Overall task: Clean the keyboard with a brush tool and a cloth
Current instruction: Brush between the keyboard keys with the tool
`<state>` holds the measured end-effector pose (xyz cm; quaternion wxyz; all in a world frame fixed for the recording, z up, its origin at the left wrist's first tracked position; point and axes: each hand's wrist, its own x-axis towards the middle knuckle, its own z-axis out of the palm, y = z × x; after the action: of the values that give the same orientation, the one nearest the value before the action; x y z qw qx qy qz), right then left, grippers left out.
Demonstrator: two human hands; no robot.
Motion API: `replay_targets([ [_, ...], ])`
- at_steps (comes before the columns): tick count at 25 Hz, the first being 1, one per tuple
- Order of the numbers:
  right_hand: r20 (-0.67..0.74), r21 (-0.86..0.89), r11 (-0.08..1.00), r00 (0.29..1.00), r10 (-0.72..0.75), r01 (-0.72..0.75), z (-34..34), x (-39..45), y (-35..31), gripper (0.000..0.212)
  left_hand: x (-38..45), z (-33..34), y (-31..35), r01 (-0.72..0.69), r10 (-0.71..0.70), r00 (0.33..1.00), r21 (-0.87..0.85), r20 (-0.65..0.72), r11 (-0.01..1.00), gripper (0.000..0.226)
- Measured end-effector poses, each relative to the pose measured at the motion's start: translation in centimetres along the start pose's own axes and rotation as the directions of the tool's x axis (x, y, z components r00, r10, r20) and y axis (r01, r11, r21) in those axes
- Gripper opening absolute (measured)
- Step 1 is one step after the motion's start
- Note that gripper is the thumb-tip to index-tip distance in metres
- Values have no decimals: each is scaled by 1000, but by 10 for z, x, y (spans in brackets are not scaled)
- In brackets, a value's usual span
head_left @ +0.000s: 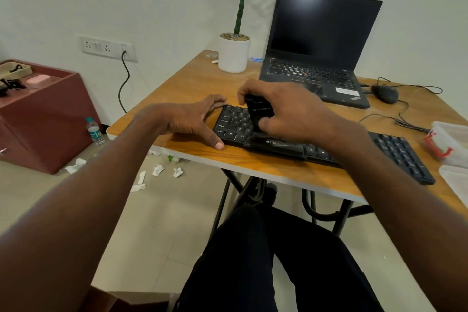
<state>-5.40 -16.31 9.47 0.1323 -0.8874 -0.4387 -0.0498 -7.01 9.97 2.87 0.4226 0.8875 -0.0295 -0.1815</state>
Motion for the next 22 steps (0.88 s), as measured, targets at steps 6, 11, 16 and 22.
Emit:
replay_targets([
  [6,47,142,988,996,-71,63,-2,-19,7,54,0,1,1,22,-22,1000,-7,-13,1000,124],
  [11,2,212,973,996,-91,88,4,-29,9,51,-1,1,2,10,-10,1000,-17,-5,1000,127],
  [16,-62,264,960,992,114,-93,-8,-37,42,51,-1,1,2,25,-25,1000,-11,-12,1000,121],
  [22,-53,122,984,989,141,-133,-7,-36,40,48,-1,2,2,25,-25,1000,-19,-5,1000,124],
])
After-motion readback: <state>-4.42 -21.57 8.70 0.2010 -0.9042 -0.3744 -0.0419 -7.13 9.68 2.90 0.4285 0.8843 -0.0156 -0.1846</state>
